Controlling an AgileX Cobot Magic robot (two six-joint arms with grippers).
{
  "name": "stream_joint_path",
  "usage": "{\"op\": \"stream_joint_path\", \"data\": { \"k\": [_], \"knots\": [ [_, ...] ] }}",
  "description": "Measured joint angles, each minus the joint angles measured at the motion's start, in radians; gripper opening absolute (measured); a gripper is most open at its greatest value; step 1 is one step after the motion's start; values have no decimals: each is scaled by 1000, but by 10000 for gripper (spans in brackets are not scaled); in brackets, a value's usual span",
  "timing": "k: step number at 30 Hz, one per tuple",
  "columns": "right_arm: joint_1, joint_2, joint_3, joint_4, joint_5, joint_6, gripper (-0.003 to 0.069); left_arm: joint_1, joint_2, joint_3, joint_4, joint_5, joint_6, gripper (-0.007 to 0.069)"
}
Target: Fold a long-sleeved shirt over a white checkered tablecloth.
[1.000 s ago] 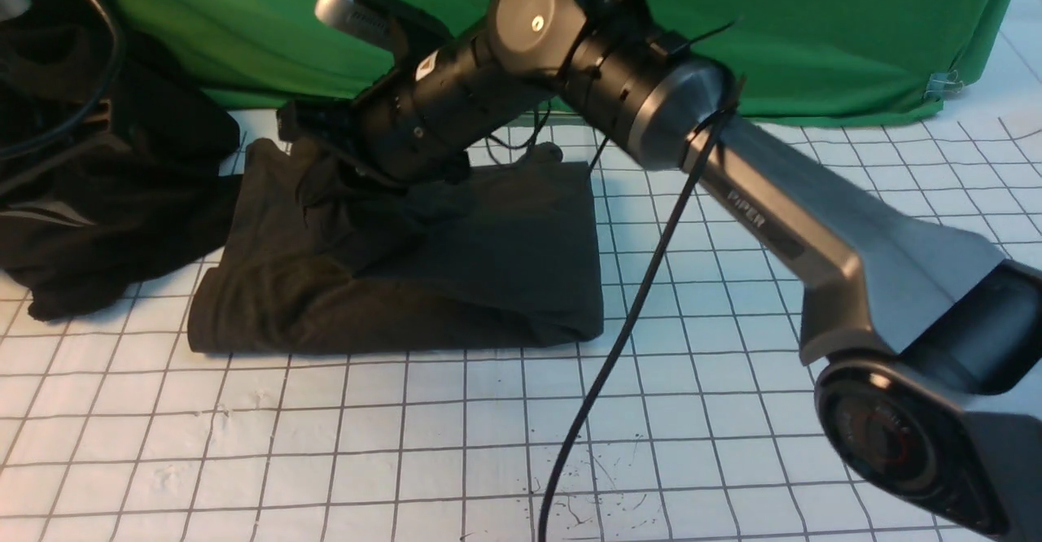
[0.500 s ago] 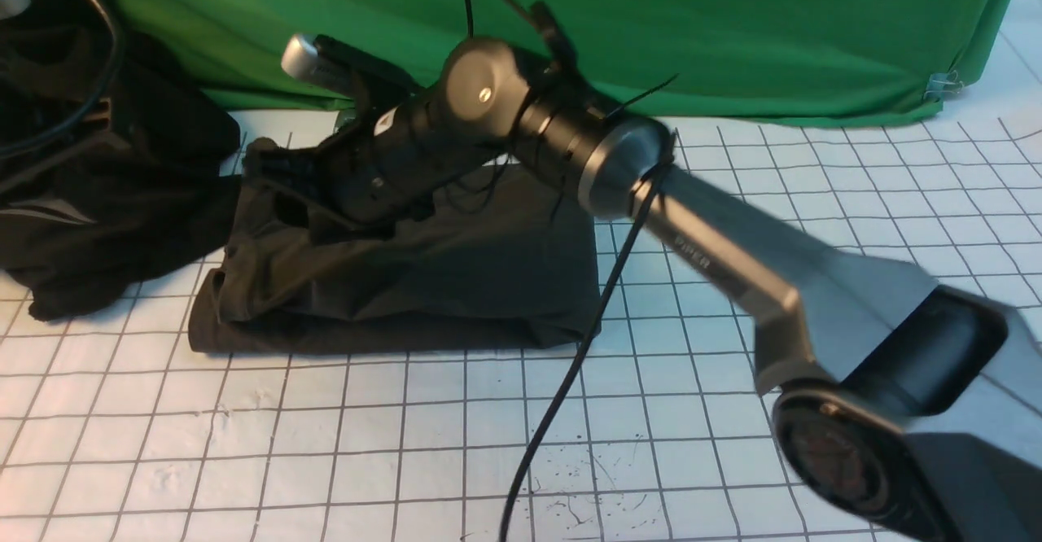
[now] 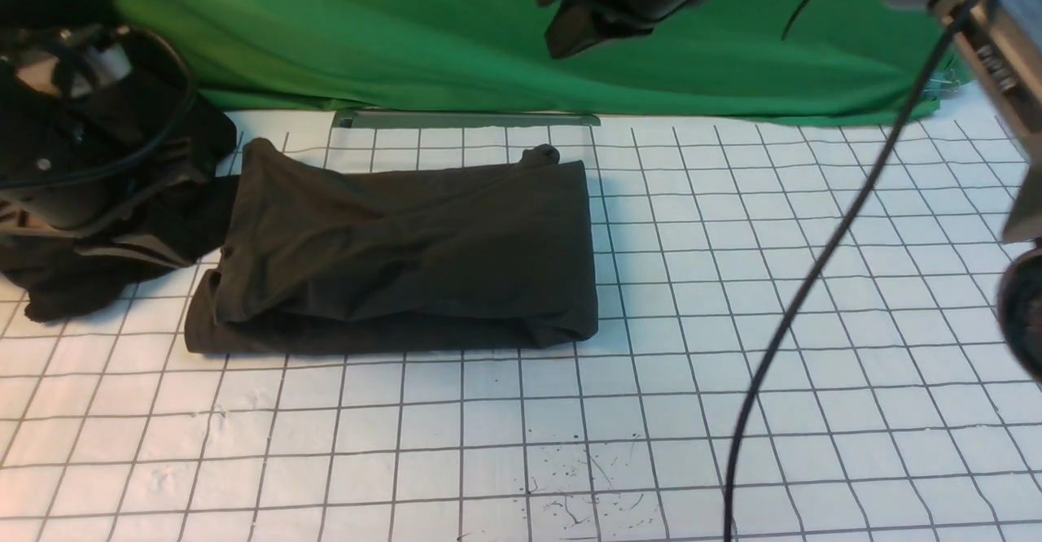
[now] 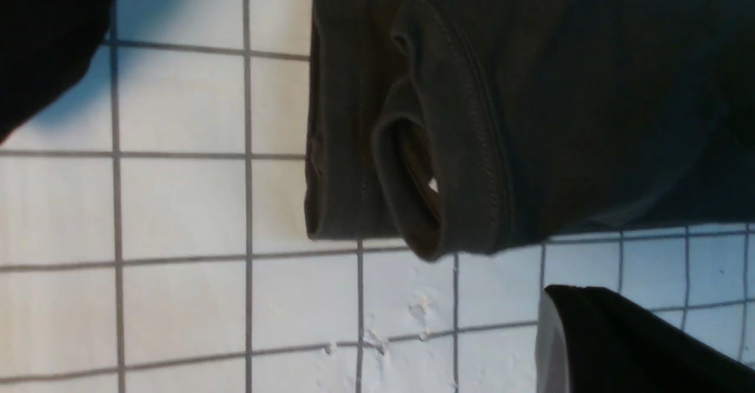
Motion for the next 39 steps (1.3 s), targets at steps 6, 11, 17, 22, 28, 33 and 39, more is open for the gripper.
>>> {"op": "stream_joint_path", "data": {
  "k": [6, 11, 17, 22, 28, 33, 39],
  "knots": [
    [8, -105, 196, -45, 7, -43, 9, 0, 99, -13, -4, -89, 26, 101],
    [6, -160, 395, -103, 13, -78, 8, 0, 188, -17, -41, -171, 61, 306],
    [6, -164, 445, -107, 12, -90, 8, 0, 239, -17, -134, -194, 138, 359],
    [6, -164, 446, -108, 12, -91, 8, 0, 267, -18, -153, -203, 158, 237],
    [6, -164, 446, -108, 12, -99, 7, 0, 253, -30, -138, -189, 185, 34],
    [6, -164, 446, -108, 11, -107, 6, 0, 215, -120, -68, -109, 187, 21],
    [6, -164, 446, -108, 11, -110, 6, 0, 206, -201, 35, -32, 188, 21]
  ]
}}
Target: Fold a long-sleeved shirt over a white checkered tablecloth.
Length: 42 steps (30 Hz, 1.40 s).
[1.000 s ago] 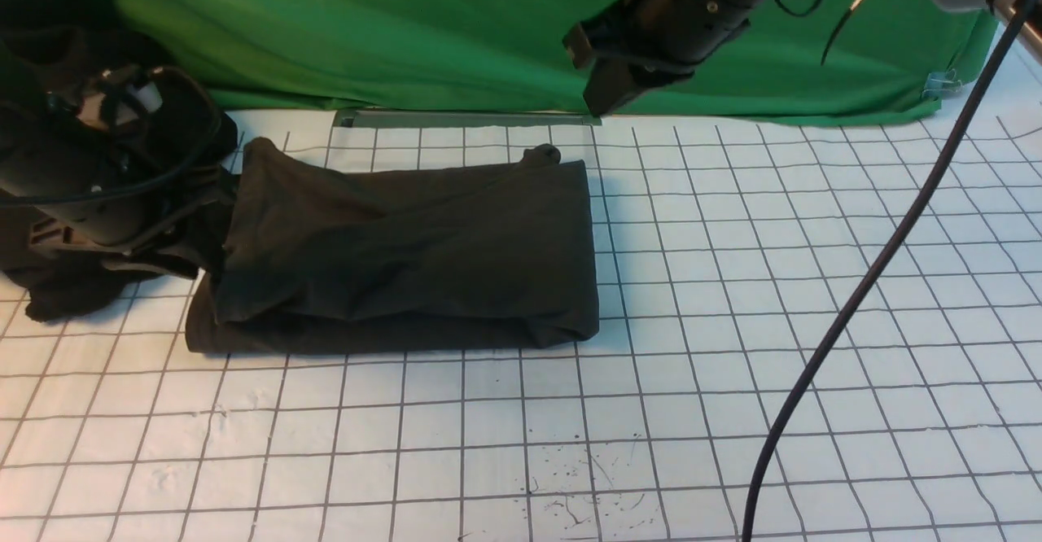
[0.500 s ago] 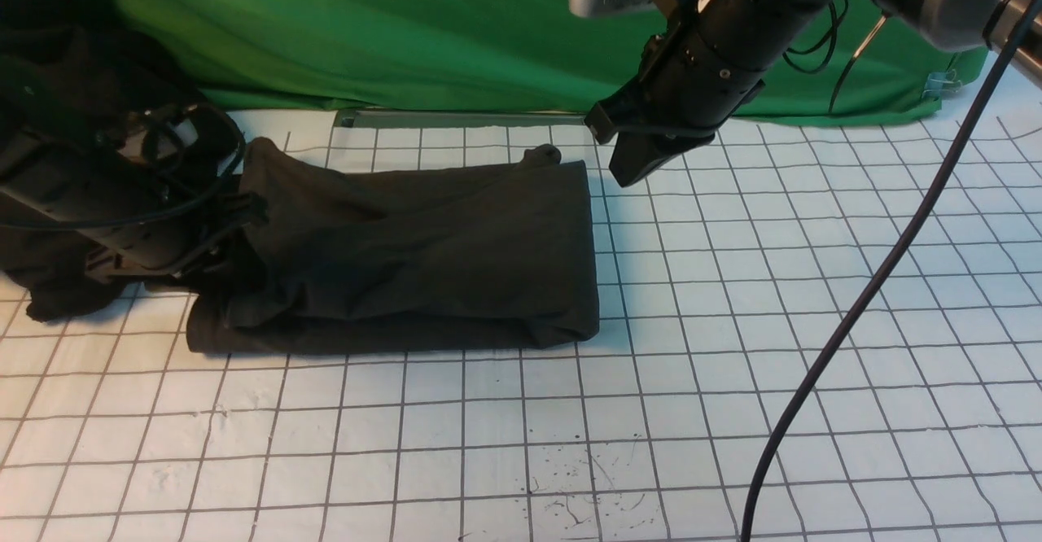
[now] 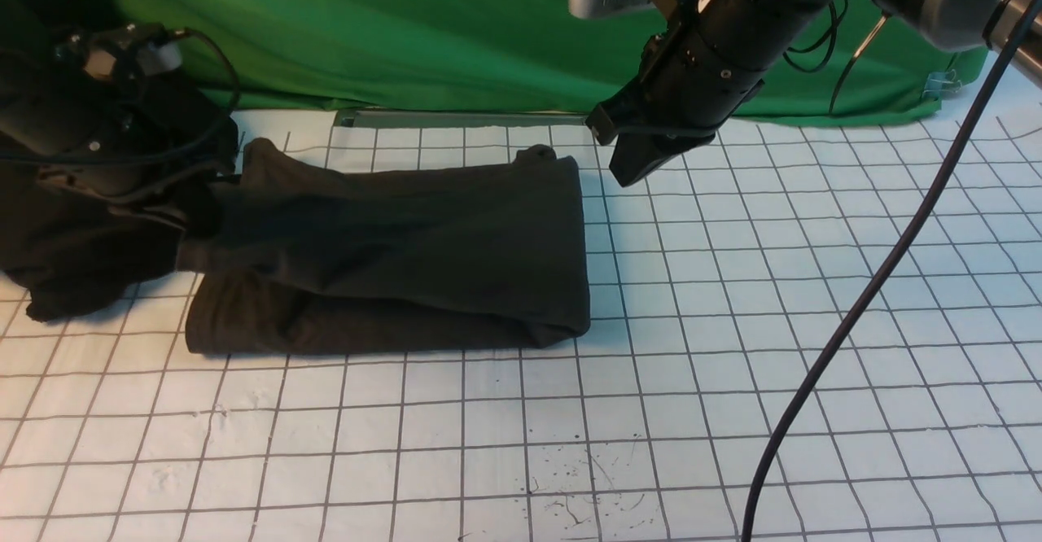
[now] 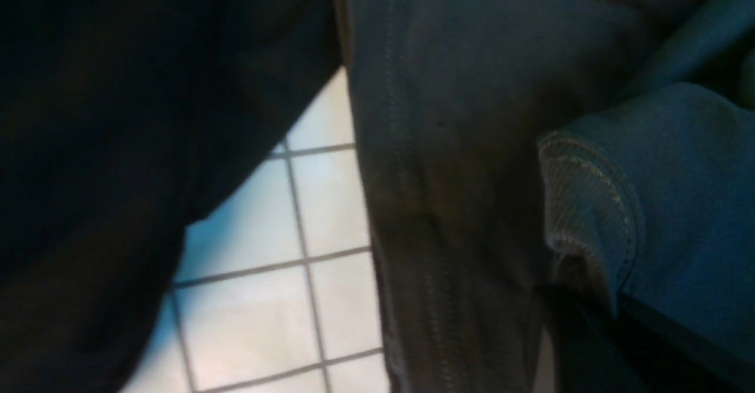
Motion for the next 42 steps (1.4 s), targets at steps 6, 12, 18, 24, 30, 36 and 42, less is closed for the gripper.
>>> {"op": "stream_joint_path", "data": {
  "k": [6, 12, 18, 24, 30, 36, 42],
  "knots": [
    [6, 0, 0, 0, 0, -2, 6, 0, 6, -5, 25, 15, 29, 25],
    [25, 0, 0, 0, 0, -3, 10, -1, 14, -9, 125, 22, -46, 126],
    [47, 0, 0, 1, -1, -3, 10, -1, 14, -40, 167, 32, -94, 370],
    [64, 0, 9, 2, -4, -3, 10, -16, -8, -82, 34, 119, -77, 395],
    [86, -10, 116, 6, -5, -7, 10, -143, -30, -83, 4, 208, 0, 65],
    [134, -8, 247, 3, -27, -59, 10, -243, -27, -48, 30, 49, 1, -3],
    [177, -4, 276, 7, -150, -58, 10, -244, 42, -47, 71, -16, -37, -6]
  ]
}}
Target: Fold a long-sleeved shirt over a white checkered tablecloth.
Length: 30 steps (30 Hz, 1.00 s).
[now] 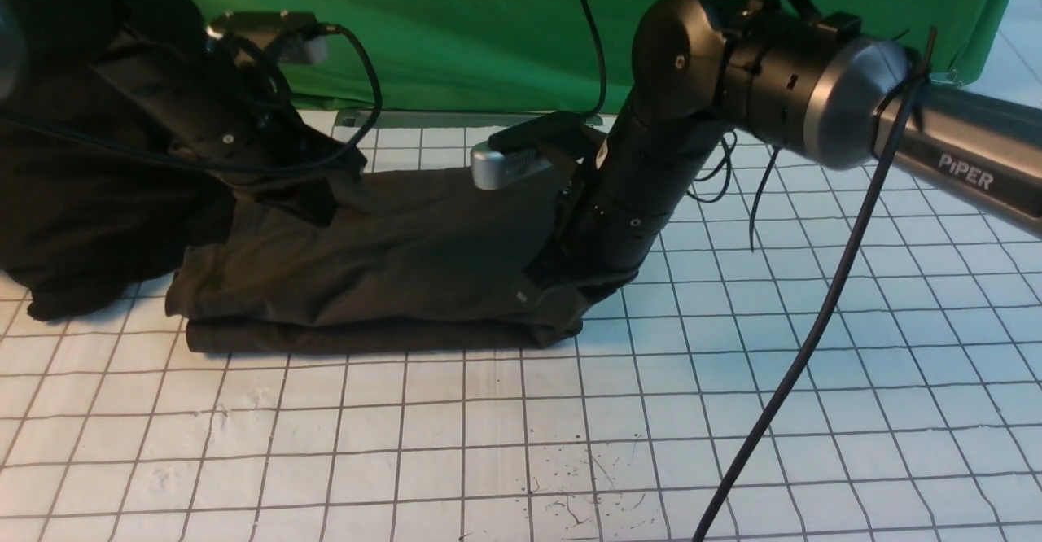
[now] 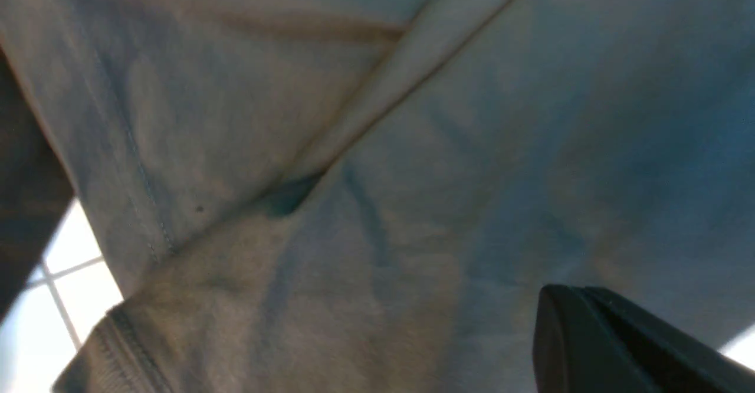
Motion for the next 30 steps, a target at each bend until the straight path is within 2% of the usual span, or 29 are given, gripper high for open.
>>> {"op": "stream_joint_path", "data": {
  "k": [8, 10, 15, 24, 30],
  "knots": [
    [38, 68, 0, -3, -86, 0, 10, 2, 102, 7, 30, 3, -14, -6],
    [37, 94, 0, -46, -105, 10, 10, 7, 111, 7, 43, 1, -23, -5],
    [14, 105, 1, -198, -138, 138, 10, 17, 111, 8, 71, -5, -55, -4],
    [-66, 105, 1, -255, -43, 187, 10, 22, 111, 8, 82, -5, -69, -4],
    [-71, 69, 1, -257, -18, 185, 10, 22, 93, 8, 86, 1, -70, -4]
  ]
}}
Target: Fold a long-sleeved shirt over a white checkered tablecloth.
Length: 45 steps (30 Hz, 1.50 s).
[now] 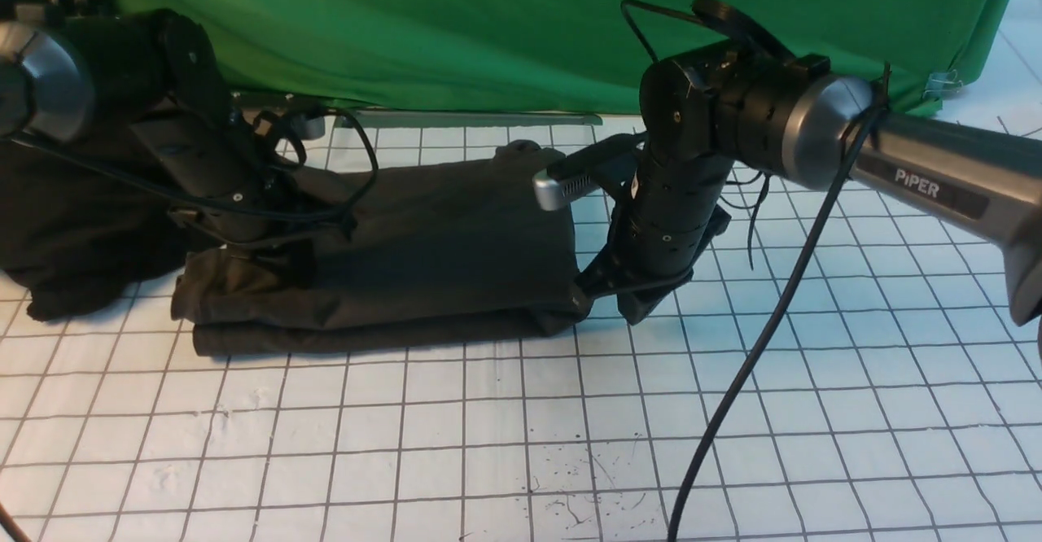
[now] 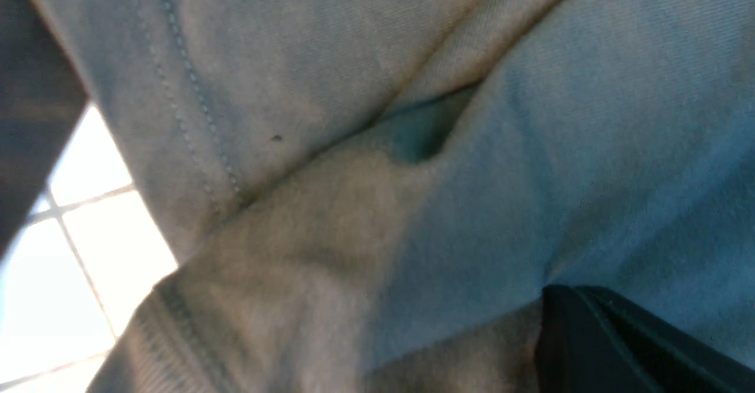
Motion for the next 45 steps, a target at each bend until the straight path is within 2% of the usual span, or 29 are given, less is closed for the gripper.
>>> {"op": "stream_joint_path", "data": {
  "k": [10, 18, 23, 30, 32, 33, 36, 39, 42, 45],
  "knots": [
    [-18, -188, -12, 1, -25, -25, 0, 2, -187, 0, 3, 4, 0, -4],
    [-138, -479, -18, -3, -3, -50, 0, 3, -450, 24, -51, 30, -2, -4],
    [-190, -695, 32, -13, -54, -51, 0, 3, -659, 117, -85, 10, -2, -4],
    [-200, -1080, 316, -24, -339, -55, 0, 3, -955, 346, -176, -5, -2, -4],
    [-200, -1280, 525, -24, -551, -55, 0, 3, -1107, 451, -229, -45, -2, -4],
    [-200, -1294, 525, -24, -569, -55, 0, 3, -1132, 468, -236, -48, -2, -4],
    [-200, -1585, 834, -25, -898, -55, 0, 3, -1381, 623, -295, -118, -2, -4],
    [-200, -1766, 1005, -26, -1084, -54, 0, 3, -1549, 712, -307, -142, -11, -4],
    [-200, -1923, 1150, -26, -1217, -54, 0, 3, -1707, 793, -311, -149, -47, -4],
    [-200, -2023, 1230, -26, -1273, -54, 0, 3, -1816, 847, -311, -150, -82, -4]
  ]
}}
